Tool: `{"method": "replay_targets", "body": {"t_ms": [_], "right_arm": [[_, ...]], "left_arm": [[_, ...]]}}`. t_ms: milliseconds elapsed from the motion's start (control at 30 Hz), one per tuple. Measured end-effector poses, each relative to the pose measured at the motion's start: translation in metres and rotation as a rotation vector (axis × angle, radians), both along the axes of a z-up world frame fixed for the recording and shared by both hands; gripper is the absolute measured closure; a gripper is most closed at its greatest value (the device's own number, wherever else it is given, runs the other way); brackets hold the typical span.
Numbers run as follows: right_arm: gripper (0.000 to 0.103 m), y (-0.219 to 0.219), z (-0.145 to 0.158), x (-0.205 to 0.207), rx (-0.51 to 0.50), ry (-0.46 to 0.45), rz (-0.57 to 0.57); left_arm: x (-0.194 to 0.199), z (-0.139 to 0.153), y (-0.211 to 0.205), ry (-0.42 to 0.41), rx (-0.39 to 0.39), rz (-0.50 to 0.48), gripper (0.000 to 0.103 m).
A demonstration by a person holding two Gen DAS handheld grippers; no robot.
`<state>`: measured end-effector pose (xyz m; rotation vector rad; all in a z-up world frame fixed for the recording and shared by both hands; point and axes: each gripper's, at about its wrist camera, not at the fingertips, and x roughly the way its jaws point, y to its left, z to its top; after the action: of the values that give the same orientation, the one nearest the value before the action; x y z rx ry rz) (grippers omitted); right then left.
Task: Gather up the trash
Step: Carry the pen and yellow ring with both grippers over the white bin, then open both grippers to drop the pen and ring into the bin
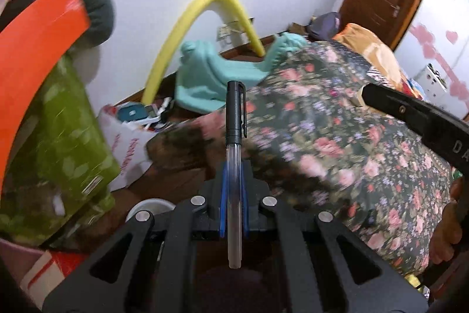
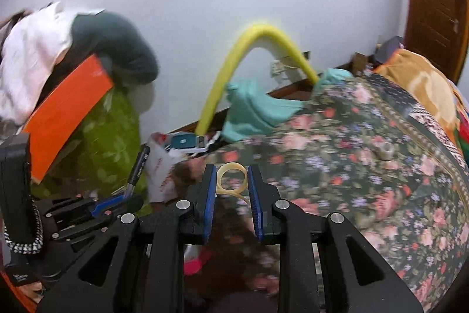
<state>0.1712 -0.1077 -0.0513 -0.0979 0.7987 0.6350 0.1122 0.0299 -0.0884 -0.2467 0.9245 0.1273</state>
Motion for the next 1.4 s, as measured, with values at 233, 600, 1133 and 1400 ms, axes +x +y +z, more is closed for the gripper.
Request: {"method": "replay_targets", "body": {"t_ms": [233,600,1133,1400], "right_arm": [[0.083,0.057,-0.014,-0.032,-0.029,0.020,0.113],[0.083,0.132,-0.065,-0.060,-0.118,0.142,0.228],[0.078,0.202,-0.127,-0.054,-0.172,0.367,0.320],[0.066,0.197,-0.132,-0.050,-0.223,0.366,0.308]], "left_arm": [[-0.042,-0.032,0.050,0.067,-0.014,0.081,0.096],[-0.076,-0.091,0.110,0.173,-0.105,0.176,0.096],[-0.073,-0.162,0.164,0.286,-0.205,0.290,0.096],[-0.070,-0.160,0.160,0.304,-0.173,0.254,0.086]]}}
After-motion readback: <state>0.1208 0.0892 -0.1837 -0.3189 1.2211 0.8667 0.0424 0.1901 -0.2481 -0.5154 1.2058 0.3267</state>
